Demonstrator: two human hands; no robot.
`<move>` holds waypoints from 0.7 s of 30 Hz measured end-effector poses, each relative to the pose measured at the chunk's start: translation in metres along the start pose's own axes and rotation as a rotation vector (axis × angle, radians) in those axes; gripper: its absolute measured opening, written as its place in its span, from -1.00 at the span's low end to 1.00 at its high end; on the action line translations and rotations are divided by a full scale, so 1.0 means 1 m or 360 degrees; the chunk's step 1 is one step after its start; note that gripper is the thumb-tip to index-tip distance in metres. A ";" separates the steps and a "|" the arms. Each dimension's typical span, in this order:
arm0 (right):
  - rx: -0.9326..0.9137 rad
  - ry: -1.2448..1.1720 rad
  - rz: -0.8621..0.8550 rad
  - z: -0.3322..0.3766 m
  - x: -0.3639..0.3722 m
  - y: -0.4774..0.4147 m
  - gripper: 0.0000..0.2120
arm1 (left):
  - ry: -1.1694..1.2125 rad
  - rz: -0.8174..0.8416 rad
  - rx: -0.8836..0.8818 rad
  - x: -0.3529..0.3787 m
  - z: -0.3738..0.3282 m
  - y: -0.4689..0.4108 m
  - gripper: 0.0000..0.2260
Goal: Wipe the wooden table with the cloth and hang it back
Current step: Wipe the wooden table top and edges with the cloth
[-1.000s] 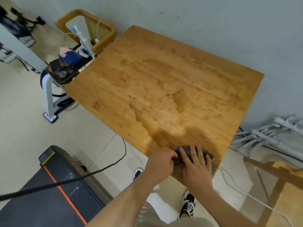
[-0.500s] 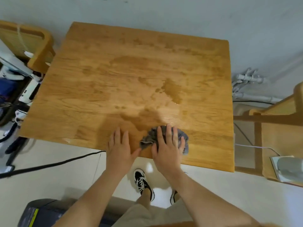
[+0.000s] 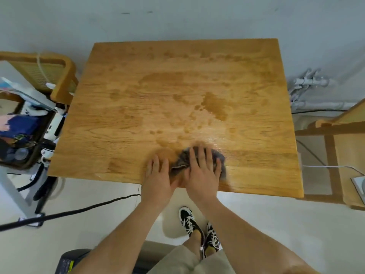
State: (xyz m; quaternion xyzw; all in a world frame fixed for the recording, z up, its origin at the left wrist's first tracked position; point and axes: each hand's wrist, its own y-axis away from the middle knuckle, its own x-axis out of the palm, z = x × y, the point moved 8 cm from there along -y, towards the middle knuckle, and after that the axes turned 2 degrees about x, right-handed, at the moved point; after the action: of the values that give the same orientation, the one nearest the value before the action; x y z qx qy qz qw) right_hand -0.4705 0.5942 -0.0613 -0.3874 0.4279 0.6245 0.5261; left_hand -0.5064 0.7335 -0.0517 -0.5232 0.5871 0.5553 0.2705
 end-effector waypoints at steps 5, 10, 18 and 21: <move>-0.0253 0.0119 0.0128 -0.040 -0.011 0.002 -0.48 | -0.0166 0.0076 0.0033 -0.006 0.000 0.001 -0.33; 0.0345 0.0045 -0.0080 -0.120 -0.046 -0.010 -0.41 | -0.0124 0.0226 0.0015 -0.006 -0.001 -0.005 -0.34; 0.0619 -0.0031 -0.0004 0.006 0.011 -0.018 -0.37 | 0.0274 -0.0138 0.0316 -0.053 0.036 -0.023 -0.81; 0.0428 0.0045 0.0048 0.093 0.042 -0.020 -0.39 | 0.0317 -0.0219 0.0488 -0.065 0.063 -0.031 -0.79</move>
State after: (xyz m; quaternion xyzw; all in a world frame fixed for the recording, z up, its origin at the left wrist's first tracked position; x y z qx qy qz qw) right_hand -0.4604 0.6968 -0.0722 -0.3155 0.5210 0.5638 0.5578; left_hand -0.4745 0.8183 -0.0200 -0.5672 0.6515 0.3850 0.3249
